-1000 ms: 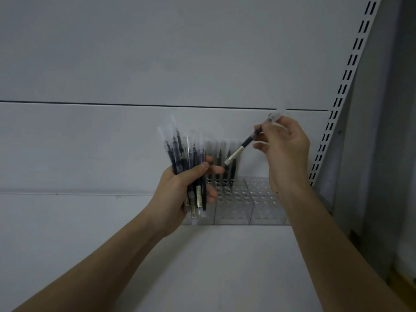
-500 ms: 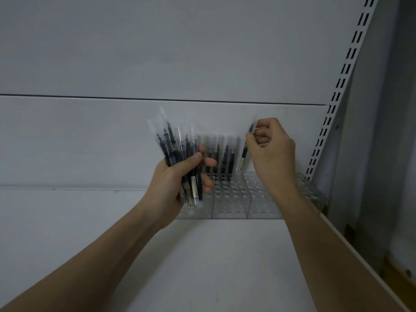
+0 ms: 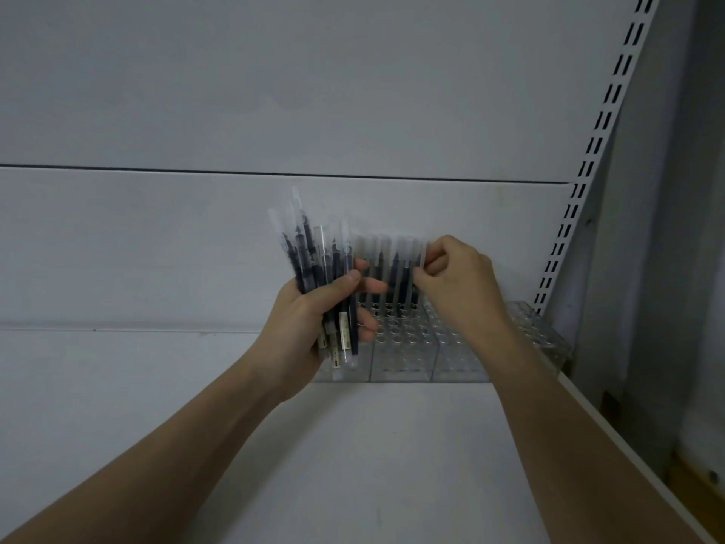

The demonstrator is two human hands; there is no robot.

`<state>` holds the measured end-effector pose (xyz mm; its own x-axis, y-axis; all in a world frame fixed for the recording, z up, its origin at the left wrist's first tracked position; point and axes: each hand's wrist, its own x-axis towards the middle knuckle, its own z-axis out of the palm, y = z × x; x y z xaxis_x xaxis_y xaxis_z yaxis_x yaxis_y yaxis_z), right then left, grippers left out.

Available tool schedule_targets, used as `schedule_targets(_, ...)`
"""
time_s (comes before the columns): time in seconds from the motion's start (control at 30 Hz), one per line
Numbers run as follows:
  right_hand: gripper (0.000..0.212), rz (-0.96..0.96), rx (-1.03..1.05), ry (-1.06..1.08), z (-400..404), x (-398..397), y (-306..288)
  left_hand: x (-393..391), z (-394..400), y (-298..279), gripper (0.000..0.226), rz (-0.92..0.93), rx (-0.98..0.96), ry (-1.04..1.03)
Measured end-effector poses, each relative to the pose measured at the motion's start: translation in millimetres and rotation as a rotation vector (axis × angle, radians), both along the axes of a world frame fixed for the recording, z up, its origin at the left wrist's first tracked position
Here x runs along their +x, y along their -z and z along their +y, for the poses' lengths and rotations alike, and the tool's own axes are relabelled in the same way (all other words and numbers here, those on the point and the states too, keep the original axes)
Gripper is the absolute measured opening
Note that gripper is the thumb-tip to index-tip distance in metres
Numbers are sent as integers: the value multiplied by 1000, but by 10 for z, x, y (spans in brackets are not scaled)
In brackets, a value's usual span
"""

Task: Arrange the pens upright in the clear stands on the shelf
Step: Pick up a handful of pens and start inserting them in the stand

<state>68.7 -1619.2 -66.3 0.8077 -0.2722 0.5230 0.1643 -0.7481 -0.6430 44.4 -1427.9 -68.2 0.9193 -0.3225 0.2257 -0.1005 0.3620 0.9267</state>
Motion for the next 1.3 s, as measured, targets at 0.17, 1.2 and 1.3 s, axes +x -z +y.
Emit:
schedule_targets(0.17, 11, 37, -14, -12, 3, -29, -30, -24, -16, -9, 20, 0, 17, 20)
schedule_targets(1.2, 17, 3, 727, -492, 296, -178, -186, -35, -29, 23, 15, -40, 115, 94)
schedule_targets(1.3, 21, 30, 785, -518, 267, -173, -194, -23, -25, 38, 14, -61, 138, 73)
